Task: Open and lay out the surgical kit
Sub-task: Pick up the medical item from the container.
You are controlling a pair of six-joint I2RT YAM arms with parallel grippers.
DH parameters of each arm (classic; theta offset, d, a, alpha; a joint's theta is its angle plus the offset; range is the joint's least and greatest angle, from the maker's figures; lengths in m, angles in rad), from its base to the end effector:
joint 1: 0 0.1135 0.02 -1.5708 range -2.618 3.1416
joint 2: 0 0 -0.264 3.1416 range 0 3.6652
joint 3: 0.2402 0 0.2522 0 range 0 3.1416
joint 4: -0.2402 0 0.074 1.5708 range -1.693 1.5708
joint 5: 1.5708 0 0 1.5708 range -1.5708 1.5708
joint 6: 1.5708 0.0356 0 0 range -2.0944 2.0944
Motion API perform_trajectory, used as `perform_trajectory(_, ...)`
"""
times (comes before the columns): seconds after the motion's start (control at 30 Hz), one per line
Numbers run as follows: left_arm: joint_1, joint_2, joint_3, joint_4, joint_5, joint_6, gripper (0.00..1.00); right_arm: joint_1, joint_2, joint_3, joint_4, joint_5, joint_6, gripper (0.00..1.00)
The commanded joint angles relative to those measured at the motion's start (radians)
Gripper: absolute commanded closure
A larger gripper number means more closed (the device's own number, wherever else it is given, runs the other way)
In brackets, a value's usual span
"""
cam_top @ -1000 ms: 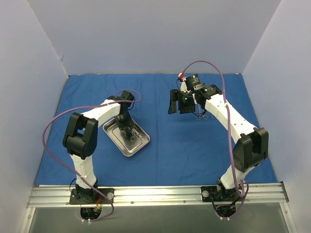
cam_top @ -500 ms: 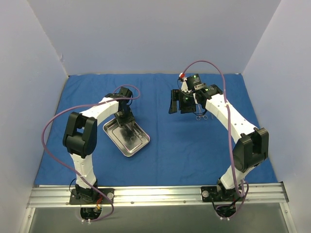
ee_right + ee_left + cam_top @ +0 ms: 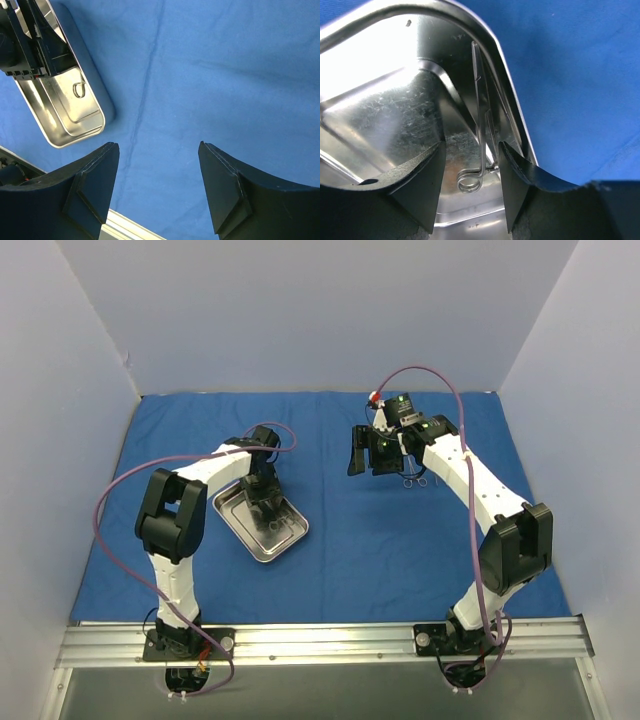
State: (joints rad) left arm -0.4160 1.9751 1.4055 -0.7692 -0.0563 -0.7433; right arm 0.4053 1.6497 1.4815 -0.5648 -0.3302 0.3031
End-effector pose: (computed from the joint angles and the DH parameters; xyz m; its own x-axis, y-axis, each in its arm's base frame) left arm 0.3554 -0.1548 0.1680 -0.9204 -0.3320 -0.2063 -0.3141 0.9424 -0.1153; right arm 0.3377 0.1574 0.3228 -0.7643 -0.0207 -0.6445 -0.3838 0.8178 0.4289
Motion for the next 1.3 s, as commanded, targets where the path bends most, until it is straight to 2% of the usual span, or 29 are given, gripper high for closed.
perform_trajectory(0.0, -0.02, 0.053, 0.042, -0.054, -0.057, 0.019, 0.44, -0.008, -0.031, -0.001, -0.01, 0.002, -0.006, 0.35)
perform_trajectory(0.33, -0.024, 0.172, 0.084, -0.165, -0.109, 0.036, 0.5, -0.008, -0.059, -0.009, 0.006, 0.006, 0.005, 0.35)
perform_trajectory(0.43, -0.024, 0.192, 0.095, -0.168, -0.117, 0.044, 0.61, -0.01, -0.071, -0.016, 0.009, 0.008, 0.008, 0.35)
perform_trajectory(0.47, -0.024, 0.195, 0.095, -0.166, -0.12, 0.048, 0.72, -0.01, -0.074, -0.02, 0.009, 0.01, 0.01, 0.35)
perform_trajectory(0.5, -0.024, 0.197, 0.095, -0.163, -0.125, 0.05, 0.75, -0.01, -0.077, -0.026, 0.008, 0.01, 0.01, 0.35)
perform_trajectory(0.67, -0.021, 0.186, 0.093, -0.142, -0.135, 0.056, 0.82, -0.01, -0.088, -0.032, -0.003, 0.019, 0.002, 0.34)
perform_trajectory(0.83, -0.021, 0.143, 0.102, -0.148, -0.149, 0.056, 0.97, -0.011, -0.082, -0.023, -0.006, 0.019, -0.004, 0.34)
perform_trajectory(1.13, -0.021, -0.045, 0.139, -0.231, -0.148, 0.055, 0.98, -0.011, -0.039, 0.013, -0.004, 0.007, -0.016, 0.34)
perform_trajectory(1.27, -0.021, -0.096, 0.17, -0.272, -0.125, 0.082, 0.98, -0.011, -0.015, 0.025, 0.025, -0.065, -0.015, 0.34)
